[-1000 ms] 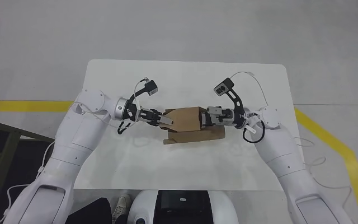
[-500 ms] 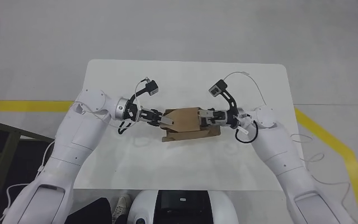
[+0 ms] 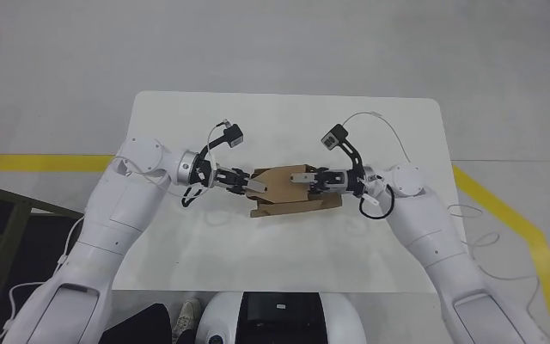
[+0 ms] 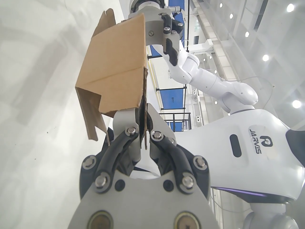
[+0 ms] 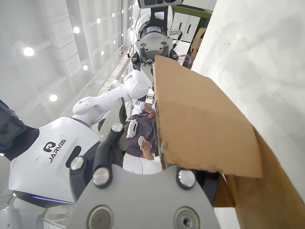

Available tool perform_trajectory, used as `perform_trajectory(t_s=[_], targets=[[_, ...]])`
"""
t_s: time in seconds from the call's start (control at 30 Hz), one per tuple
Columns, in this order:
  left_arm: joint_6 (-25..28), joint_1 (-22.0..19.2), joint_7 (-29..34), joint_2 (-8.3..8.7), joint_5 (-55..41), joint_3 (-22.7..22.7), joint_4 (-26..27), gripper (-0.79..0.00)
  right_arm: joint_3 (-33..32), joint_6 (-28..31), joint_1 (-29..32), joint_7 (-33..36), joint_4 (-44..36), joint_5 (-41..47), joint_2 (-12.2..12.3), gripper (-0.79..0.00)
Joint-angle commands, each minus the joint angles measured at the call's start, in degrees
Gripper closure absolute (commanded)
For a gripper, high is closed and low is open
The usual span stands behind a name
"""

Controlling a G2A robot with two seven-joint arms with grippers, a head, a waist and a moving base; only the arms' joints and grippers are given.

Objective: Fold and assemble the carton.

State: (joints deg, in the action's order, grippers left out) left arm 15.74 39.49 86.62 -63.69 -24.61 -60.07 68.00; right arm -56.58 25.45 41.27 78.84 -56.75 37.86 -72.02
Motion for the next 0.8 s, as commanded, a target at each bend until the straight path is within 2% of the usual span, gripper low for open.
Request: perform_trajectory(t_s=[0.0,0.13,0.3,0.57,0.6,0.63,0.67,0.77], targets=[[0.02,0.03,-0.06,0.06,-0.06,-0.02,-0.01,0.0,0.3,-0.14,-0.18,0.14,0.4,0.14,-0.03,-0.289],[0.2,0.12,-0.05,0.18,-0.28,-0.1,-0.09,0.0,0.94,-0.27,-0.74,0.27,1.33,-0.17,-0.1,-0.212],[0.26,0.14,-0.06,0.31,-0.43,-0.12,-0.11,0.0,1.57,0.03,-1.27,-0.03,1.97,-0.67,-0.18,0.0],[0.32,0.11,0.21,0.54,-0.39,-0.08,0.31,0.0,2.16,0.36,-1.67,-0.37,2.49,-0.93,-0.19,0.0],[0.32,0.18,0.23,0.57,-0.61,-0.13,0.54,-0.148,2.22,0.37,-1.73,-0.37,2.55,-1.0,-0.18,0.0],[0.36,0.22,0.29,0.61,-0.62,-0.18,0.79,-0.394,2.28,0.45,-1.82,-0.45,2.6,-1.23,-0.17,0.0],[0.36,0.26,0.27,0.67,-0.52,-0.25,1.01,-0.785,2.32,0.53,-1.89,-0.53,2.72,-1.43,-0.15,0.0],[0.47,0.49,0.17,0.85,-1.18,-0.78,1.66,-0.785,2.45,0.96,-2.09,-0.97,3.05,-2.36,-0.09,0.0]])
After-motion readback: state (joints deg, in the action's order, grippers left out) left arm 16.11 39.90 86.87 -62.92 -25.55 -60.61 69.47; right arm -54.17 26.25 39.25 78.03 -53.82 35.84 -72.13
